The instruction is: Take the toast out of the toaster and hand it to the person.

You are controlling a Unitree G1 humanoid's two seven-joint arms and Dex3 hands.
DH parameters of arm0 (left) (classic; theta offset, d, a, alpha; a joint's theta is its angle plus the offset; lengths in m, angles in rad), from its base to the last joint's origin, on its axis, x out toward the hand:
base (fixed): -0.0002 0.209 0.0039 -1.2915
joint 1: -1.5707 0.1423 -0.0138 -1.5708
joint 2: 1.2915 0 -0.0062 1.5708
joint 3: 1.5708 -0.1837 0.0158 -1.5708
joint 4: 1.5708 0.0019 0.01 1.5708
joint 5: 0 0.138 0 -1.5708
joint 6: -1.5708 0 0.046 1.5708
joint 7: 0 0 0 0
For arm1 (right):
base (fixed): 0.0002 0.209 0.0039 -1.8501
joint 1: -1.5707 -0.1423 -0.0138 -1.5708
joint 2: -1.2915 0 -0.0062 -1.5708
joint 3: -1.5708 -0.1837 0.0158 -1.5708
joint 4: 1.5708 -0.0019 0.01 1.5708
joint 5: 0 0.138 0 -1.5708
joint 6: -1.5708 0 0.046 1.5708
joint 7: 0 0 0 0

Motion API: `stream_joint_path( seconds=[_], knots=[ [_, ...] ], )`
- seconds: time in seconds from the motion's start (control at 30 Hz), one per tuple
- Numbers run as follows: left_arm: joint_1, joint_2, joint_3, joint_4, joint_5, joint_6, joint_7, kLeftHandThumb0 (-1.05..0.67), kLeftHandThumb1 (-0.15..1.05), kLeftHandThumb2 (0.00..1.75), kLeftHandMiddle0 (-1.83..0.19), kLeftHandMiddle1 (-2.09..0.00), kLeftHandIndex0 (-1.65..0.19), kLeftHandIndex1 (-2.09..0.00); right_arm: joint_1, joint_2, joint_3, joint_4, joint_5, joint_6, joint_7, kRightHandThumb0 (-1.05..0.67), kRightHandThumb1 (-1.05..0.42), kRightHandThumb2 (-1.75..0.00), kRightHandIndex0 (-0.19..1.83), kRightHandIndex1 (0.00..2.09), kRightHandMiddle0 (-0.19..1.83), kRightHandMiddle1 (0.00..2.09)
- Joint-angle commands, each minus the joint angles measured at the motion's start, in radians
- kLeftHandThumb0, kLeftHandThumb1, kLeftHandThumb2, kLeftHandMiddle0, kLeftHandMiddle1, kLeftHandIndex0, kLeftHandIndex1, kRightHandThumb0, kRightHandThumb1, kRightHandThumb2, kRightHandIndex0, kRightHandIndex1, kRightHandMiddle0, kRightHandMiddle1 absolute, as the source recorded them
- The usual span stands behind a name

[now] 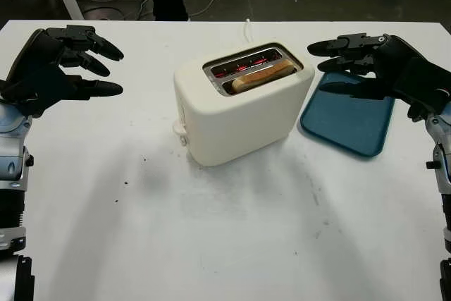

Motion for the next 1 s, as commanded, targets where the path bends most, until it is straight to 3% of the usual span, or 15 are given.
stream_joint_path(
  seconds=[0.0, 0.97],
  knots=[
    [0.002, 0.003, 0.003, -0.005, -0.009, -0.003, 0.006, -1.05, 0.62, 0.00, -0.75, -0.90, -0.77, -0.75, 0.001, -0.002, 0.003, -0.010, -0.008, -0.007, -0.003, -0.56, -0.84, 0.00, 0.40, 0.50, 0.63, 0.01],
    [-0.003, 0.007, 0.002, -0.007, -0.007, -0.001, 0.003, -1.05, 0.62, 0.00, -0.74, -0.89, -0.76, -0.74, -0.007, 0.005, -0.003, -0.008, 0.005, 0.005, 0.000, -0.55, -0.83, 0.00, 0.40, 0.48, 0.62, 0.00]
  ],
)
